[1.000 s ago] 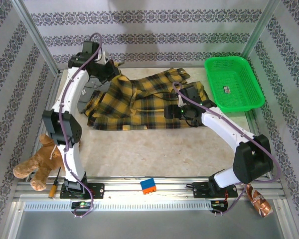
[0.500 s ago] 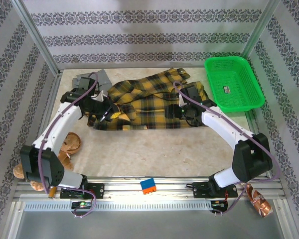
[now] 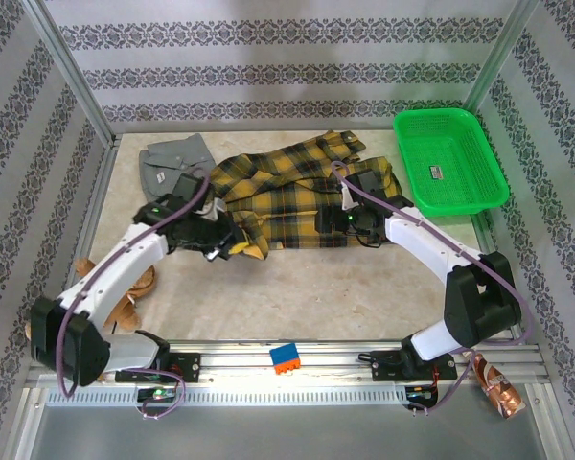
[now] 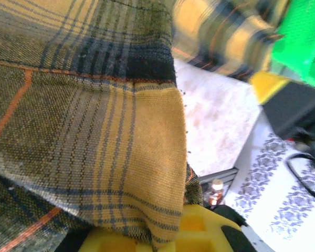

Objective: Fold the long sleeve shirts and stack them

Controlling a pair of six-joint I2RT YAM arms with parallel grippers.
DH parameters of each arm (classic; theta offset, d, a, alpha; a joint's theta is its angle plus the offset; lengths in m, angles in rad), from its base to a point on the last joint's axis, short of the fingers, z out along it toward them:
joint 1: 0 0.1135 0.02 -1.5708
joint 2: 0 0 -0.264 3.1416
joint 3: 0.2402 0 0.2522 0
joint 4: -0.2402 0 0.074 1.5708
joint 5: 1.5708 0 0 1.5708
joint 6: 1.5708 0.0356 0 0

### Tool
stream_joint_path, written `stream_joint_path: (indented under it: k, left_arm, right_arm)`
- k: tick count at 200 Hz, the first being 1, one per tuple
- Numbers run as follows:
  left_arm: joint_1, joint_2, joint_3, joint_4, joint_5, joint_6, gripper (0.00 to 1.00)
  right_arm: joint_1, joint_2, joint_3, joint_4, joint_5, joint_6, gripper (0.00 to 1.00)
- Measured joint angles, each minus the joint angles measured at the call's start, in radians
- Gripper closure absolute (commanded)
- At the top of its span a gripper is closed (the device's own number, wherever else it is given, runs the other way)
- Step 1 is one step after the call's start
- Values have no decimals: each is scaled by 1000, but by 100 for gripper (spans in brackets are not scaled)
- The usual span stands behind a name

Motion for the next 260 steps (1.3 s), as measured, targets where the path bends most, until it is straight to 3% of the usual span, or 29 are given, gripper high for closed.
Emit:
stream_joint_path:
  k: [7, 25, 50, 54, 69, 112, 152, 189, 223, 260]
  left_arm:
    - [-26, 23, -31, 40, -6, -19, 83]
    - [-66, 47, -122, 124, -14, -71, 57]
    - [-74, 45, -234, 190, 8, -122, 38]
    - [-75, 45, -243, 189, 12, -126, 25]
    - [-74, 39, -247, 180, 25, -113, 0]
    - [-47, -25, 13, -17, -16, 93, 0]
    - [154, -81, 157, -124, -98, 222, 0]
    - [286, 67, 160, -103, -130, 285, 0]
    - [308, 273, 166, -21, -123, 326, 2]
    - [318, 359, 166, 75, -93, 336, 4]
  right_arm:
    - [-1, 0, 0, 2, 0, 0, 22]
    - [-11, 0, -1, 2, 0, 0, 22]
    - [-14, 0, -8, 2, 0, 0, 22]
    - [-14, 0, -8, 1, 0, 1, 22]
    - [-14, 0, -8, 2, 0, 5, 22]
    - [-1, 28, 50, -56, 1, 80, 22]
    - [114, 94, 143, -82, -1, 212, 22]
    - [280, 235, 278, -104, -25, 246, 25]
    - [390, 388, 408, -105, -47, 238, 34]
    - [413, 480, 431, -115, -48, 238, 35]
